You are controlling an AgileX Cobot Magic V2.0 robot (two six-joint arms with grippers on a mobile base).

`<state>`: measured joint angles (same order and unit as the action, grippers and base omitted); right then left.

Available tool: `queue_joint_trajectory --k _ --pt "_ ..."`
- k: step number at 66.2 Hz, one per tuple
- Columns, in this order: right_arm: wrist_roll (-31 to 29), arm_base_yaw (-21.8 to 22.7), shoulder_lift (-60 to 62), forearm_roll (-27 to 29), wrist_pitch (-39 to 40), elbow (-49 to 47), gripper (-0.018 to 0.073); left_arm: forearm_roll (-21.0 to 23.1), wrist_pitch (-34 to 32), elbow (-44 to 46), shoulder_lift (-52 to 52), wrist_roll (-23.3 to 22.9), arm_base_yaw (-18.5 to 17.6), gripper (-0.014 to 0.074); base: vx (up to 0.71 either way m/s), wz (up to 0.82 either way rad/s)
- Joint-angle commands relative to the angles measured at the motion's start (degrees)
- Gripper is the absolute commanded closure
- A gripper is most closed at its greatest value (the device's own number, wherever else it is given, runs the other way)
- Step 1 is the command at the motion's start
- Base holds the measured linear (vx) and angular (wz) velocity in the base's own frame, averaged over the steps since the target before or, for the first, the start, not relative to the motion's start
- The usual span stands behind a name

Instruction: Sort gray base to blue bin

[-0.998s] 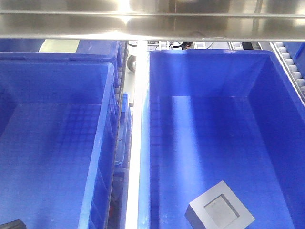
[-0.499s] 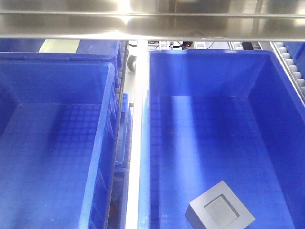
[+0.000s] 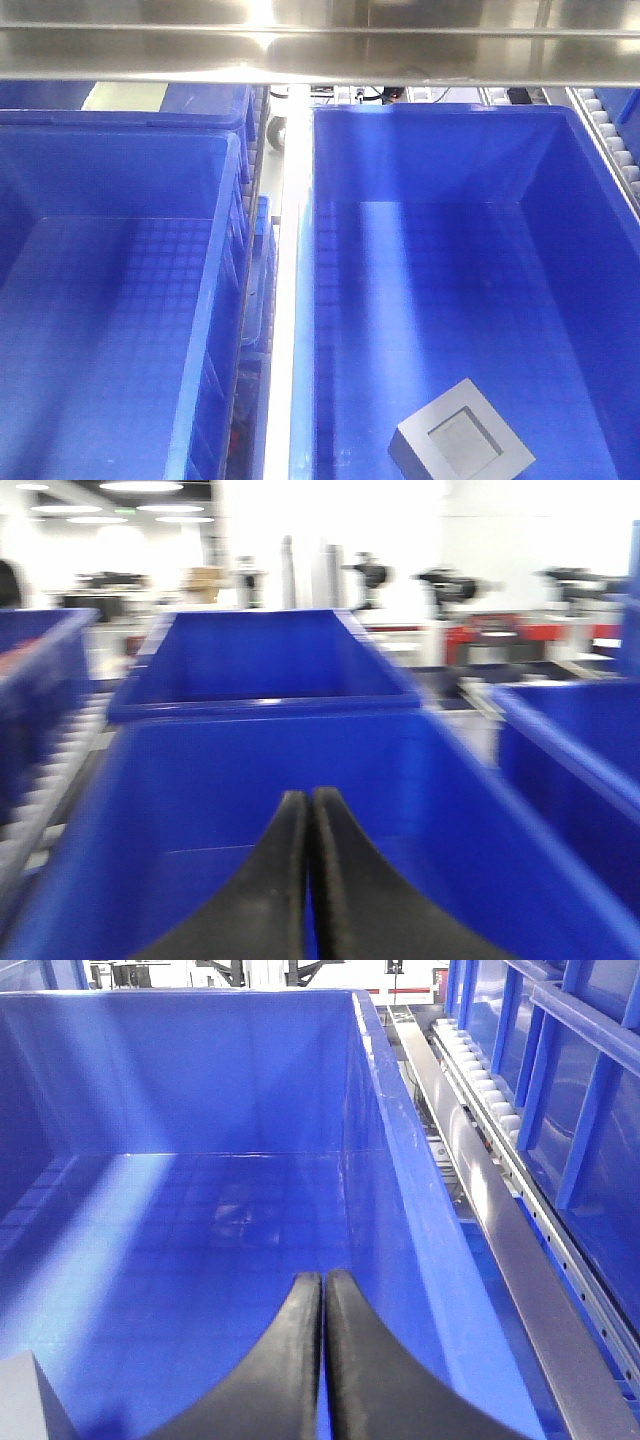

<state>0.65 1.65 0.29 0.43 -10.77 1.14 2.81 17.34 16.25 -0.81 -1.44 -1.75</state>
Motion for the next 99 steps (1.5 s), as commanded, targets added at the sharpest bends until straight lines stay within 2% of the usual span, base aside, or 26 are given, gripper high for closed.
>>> queue_joint_trajectory --k 1,5,10,22,39,52,99 --pt "-0.65 0.14 -1.03 -0.43 2.17 0.56 0.0564 0.06 -4.57 1.32 -0.71 -0.15 3.76 0.0594 0.0 0.0" --pt "-0.65 0.14 -1.03 -0.43 2.17 0.56 0.0564 -1.02 -5.42 0.43 -0.71 -0.15 5.68 0.0594 0.0 0.0" --pt "-0.65 0.14 -1.03 -0.43 2.17 0.56 0.0564 -2.49 -7.4 -1.52 -0.71 -0.15 6.31 0.0594 0.0 0.0" --pt "-0.65 0.14 -1.03 -0.43 2.17 0.56 0.0564 -2.81 -12.38 -9.03 -0.71 -0.41 6.0 0.0594 0.0 0.0" --pt "-0.65 0.14 -1.03 -0.43 2.17 0.56 0.0564 -2.81 -13.98 -16.59 -0.71 -0.41 6.01 0.0594 0.0 0.0" --pt "-0.65 0.14 -1.03 -0.43 2.17 0.56 0.0564 -2.81 -10.34 -16.59 -0.71 -0.41 6.01 0.0594 0.0 0.0" --pt "-0.65 0.14 -1.03 -0.43 2.17 0.56 0.0564 -2.81 -10.52 -16.55 -0.71 -0.41 6.01 0.0594 0.0 0.0"
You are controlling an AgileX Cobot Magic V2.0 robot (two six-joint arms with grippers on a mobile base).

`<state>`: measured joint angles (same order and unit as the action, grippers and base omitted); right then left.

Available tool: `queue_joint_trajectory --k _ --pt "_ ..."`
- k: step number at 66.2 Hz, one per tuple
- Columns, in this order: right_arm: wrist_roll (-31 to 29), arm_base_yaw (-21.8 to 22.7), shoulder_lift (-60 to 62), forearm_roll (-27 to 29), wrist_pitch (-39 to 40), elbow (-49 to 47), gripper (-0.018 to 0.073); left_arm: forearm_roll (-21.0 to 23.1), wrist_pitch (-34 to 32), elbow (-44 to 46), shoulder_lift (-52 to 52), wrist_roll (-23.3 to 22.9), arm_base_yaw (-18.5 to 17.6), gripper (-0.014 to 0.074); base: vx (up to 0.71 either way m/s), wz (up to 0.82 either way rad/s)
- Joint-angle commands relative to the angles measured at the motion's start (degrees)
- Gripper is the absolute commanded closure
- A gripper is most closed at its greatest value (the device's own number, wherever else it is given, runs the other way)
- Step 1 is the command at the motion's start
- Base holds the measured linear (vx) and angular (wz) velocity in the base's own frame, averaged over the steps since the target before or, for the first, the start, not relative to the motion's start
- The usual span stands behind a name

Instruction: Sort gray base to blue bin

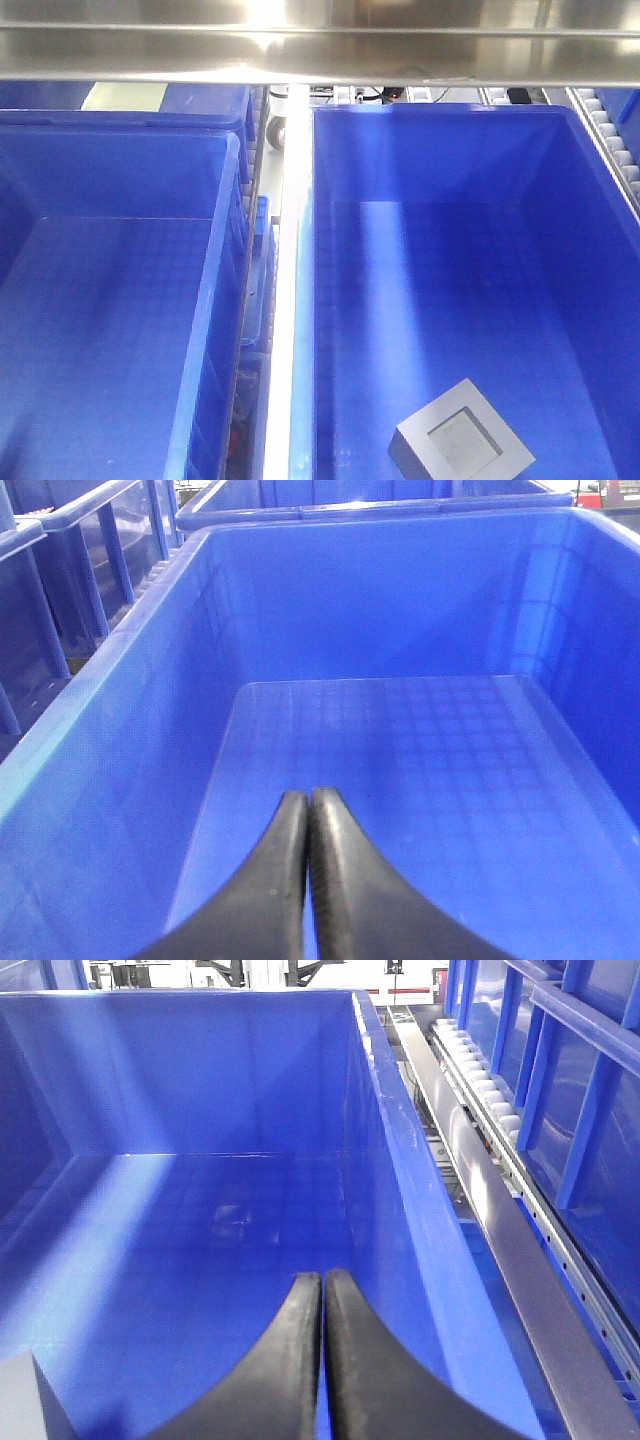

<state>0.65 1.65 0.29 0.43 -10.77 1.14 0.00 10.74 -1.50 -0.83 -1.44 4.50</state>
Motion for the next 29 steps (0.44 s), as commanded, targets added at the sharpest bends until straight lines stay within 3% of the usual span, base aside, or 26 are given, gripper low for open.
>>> queue_joint_trajectory --k 1,29 --pt "-0.65 0.14 -1.03 -0.43 2.17 0.56 0.0564 0.0 -3.91 1.2 -0.69 -0.41 -0.25 0.0594 0.0 0.0" --pt "-0.65 0.14 -1.03 -0.43 2.17 0.56 0.0564 0.0 -3.89 1.2 -0.64 -0.41 -0.25 0.0594 0.0 0.0"
